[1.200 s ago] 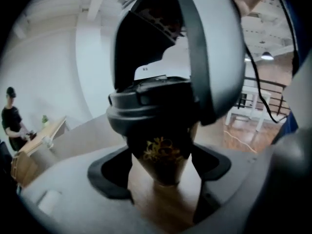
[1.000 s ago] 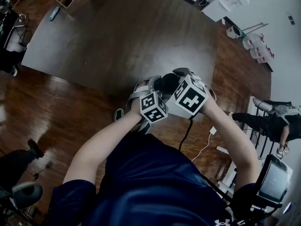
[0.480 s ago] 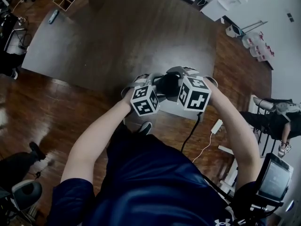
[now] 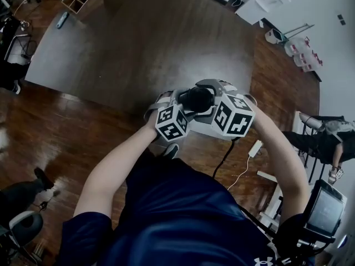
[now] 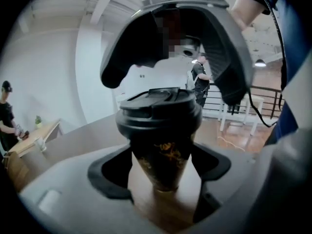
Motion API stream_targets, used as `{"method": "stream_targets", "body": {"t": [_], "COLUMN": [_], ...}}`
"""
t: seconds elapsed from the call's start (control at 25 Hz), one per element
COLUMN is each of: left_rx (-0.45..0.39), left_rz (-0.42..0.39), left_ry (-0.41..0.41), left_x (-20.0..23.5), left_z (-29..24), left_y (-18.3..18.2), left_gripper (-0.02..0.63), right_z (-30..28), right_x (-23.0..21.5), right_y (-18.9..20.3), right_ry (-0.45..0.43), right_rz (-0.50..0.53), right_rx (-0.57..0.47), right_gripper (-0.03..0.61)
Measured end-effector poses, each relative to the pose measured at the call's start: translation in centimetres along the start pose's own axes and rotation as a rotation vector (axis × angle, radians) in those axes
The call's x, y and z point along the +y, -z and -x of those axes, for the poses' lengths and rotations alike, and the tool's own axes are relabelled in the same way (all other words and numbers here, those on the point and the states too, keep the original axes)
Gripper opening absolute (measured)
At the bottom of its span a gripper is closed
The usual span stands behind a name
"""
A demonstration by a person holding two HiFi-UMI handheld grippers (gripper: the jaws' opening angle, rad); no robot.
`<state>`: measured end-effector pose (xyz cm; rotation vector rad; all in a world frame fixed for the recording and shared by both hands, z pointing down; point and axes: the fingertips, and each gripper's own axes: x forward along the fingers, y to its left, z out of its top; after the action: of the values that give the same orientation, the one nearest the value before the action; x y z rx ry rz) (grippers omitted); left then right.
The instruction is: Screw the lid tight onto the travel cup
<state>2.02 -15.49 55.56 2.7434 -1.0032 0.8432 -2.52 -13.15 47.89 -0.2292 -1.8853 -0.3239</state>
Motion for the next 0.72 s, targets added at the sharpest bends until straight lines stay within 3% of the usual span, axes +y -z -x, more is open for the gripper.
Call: {"method": "stream_targets", "body": {"t": [0.08, 0.12, 0.2, 0.32, 0.48, 0.56, 0.72], "left_rx": [0.006, 0.008, 0.009, 0.004, 0.009, 0.011, 0.021], "left_rz": [-0.018, -0.026, -0.031, -0.011, -0.026, -0.035, -0.027], "left_ry": [0.004, 0.005, 0.008, 0.013, 0.010, 0.007, 0.001], "left_x": [0.0, -0.1, -0.2, -0.1, -0.1, -0.1, 0.3], "left_z": [-0.1, -0.1, -0.2, -0.1, 0.2, 0.1, -0.1], "left_y": [0.0, -0.1, -0.2, -0.3, 0.1, 0.4, 0.7], "left_gripper": [0.382, 0.382, 0.382, 0.382, 0.380, 0.380, 0.385], "right_z": [-0.1, -0.5, -1.1, -1.0, -1.1, -1.3, -0.7], "right_x": [0.6, 0.6, 0.5, 0.0, -1.0, -1.1, -1.9], "right_y": [1.0, 1.6, 2.3, 2.0, 1.8, 1.7, 1.0], "right_ry": [-0.065, -0.090, -0.115, -0.068, 0.106, 0.155, 0.191], "right_rz": [0.240, 0.289, 0.292, 0.097, -0.372, -0.462, -0.502], "right_rx": [0.098, 0.138, 0.175, 0.183, 0.165, 0.137, -0.006], "right_gripper": [0.430, 0.430, 0.420, 0.389, 0.372, 0.373, 0.373]}}
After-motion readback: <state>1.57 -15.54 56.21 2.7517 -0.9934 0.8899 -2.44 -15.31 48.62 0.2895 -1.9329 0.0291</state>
